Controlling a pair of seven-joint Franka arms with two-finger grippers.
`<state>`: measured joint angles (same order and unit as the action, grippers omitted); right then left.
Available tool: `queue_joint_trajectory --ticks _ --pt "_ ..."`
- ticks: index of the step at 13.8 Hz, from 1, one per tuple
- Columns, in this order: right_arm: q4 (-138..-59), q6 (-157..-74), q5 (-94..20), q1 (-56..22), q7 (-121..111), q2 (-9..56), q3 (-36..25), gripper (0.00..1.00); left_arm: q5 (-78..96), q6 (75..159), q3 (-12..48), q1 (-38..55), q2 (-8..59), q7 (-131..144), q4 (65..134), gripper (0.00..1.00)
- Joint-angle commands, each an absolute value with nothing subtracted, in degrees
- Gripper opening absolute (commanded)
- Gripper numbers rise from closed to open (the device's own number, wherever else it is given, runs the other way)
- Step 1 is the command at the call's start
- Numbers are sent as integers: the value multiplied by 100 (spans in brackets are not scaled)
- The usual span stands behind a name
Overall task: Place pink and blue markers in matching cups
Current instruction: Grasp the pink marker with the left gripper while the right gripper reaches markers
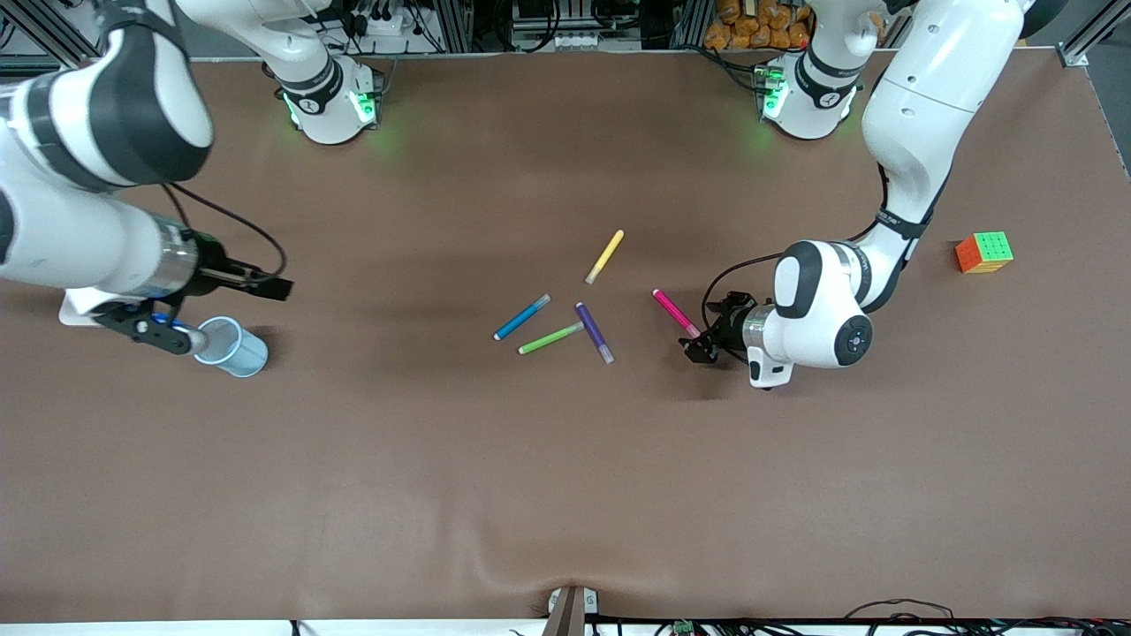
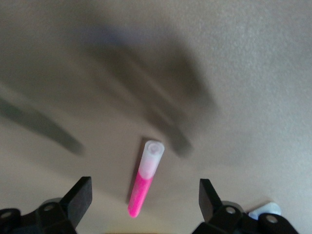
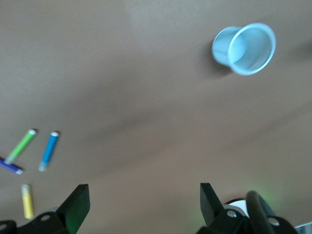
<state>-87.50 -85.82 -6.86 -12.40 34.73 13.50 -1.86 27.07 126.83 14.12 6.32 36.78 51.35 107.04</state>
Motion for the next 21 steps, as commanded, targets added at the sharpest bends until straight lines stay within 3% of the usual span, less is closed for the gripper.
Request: queue_joint_trajectory --ticks 1,4,6,8,9,13,18,21 --pt "-9008 -8937 -773 -1704 4401 1283 -220 100 2830 12814 1415 703 3832 5124 10608 82" --pt "-9228 -9350 -773 -2029 5007 1283 -167 100 2839 12902 1415 703 3850 5124 10617 64" --pt "-9491 -9771 -774 -2135 5657 1292 78 100 2830 12902 1406 703 3850 5115 10626 39" --pt "-9772 -10351 -782 -2136 6377 1327 429 100 2795 12902 1406 686 3850 5106 10670 6" --pt "-9808 -10554 -774 -2136 6694 1423 579 100 2795 12902 1406 651 3850 5115 10670 0" --pt "-9800 -11344 -739 -2346 7907 1950 1019 100 2821 12728 1398 563 3613 5211 10653 0" --pt "-9800 -12303 -467 -2987 8901 2653 1020 100 2489 11911 1301 150 2840 5151 10521 0" --pt "-9791 -12436 -159 -3199 9184 2987 1028 100 1979 11235 1283 45 2445 5177 10310 0"
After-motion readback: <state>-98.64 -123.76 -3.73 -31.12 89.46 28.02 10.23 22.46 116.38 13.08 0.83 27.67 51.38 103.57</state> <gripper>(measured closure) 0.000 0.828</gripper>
